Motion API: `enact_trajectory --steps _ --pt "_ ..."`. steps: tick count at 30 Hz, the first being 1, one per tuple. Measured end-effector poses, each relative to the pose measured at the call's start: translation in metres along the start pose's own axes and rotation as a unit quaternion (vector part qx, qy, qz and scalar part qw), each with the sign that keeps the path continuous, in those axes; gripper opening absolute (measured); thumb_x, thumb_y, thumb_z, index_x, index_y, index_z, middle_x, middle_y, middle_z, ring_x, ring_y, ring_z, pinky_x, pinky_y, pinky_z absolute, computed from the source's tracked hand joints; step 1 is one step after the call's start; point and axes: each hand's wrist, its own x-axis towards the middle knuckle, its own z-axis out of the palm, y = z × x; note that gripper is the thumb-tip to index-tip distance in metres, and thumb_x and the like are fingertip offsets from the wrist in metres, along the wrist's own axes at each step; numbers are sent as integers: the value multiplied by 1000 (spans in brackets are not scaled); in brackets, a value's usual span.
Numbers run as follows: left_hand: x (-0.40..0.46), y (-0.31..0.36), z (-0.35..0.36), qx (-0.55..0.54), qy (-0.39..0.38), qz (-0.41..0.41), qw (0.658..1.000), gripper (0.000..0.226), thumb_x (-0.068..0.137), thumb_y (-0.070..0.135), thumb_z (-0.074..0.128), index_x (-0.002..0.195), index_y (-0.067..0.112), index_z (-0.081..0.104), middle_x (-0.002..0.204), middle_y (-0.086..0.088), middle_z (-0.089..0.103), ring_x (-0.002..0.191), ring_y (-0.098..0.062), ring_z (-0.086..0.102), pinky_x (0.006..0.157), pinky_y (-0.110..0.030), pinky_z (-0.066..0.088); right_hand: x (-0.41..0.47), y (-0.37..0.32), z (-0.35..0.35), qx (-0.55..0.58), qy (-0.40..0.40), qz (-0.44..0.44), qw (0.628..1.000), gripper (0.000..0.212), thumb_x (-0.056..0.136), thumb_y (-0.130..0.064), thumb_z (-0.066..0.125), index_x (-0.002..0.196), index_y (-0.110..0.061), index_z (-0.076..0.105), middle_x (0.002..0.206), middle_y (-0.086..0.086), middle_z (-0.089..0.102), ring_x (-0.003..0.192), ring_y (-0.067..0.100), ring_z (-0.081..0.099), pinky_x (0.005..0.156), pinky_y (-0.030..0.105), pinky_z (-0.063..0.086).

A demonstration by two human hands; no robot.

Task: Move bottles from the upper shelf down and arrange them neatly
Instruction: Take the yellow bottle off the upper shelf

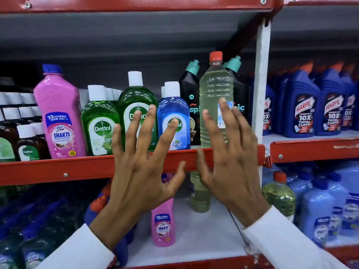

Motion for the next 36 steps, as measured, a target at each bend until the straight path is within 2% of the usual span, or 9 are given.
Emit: enact_trajectory --steps 4,9,22,28,32,36 --pt "-6 -1 1 -5 14 10 1000 77 84 55 57 153 27 36 165 -18 32 152 -39 32 118 -69 27 11 0 17 -43 -68 48 996 78 88 -40 52 157 -22 20 167 16 10 152 37 14 118 60 23" --pt "-7 -6 4 3 20 7 1000 78 84 55 57 153 28 34 165 -18 32 152 -39 32 118 -70 27 11 4 25 -55 -72 56 994 80 88 -42 50 157 -25 15 167 17 5 153 38 9 119 62 19" --pt "-9 -6 18 7 5 6 1000 78 82 55 58 152 29 36 165 -17 31 152 -39 32 117 -69 27 19 6 35 -42 -77 73 993 78 89 -41 48 157 -25 14 167 17 3 152 40 10 119 61 21" --pt "-14 -9 29 13 -16 -2 1000 78 81 56 57 152 28 41 166 -17 30 152 -38 31 118 -68 27 33 8 45 -35 -69 99 992 86 89 -38 54 158 -25 5 166 22 -6 150 48 7 119 63 21" --pt "-15 -12 32 10 -19 -7 1000 78 81 56 56 152 29 40 166 -16 29 152 -38 30 119 -68 26 41 9 49 -20 -43 104 993 83 92 -38 51 158 -24 3 165 23 -8 150 49 6 120 62 20" --pt "-17 -14 34 6 -17 -9 1000 78 81 57 56 152 29 39 166 -16 29 153 -38 29 119 -68 26 47 12 52 11 -35 131 991 92 89 -38 57 157 -24 -4 165 23 -6 149 48 14 116 61 28"
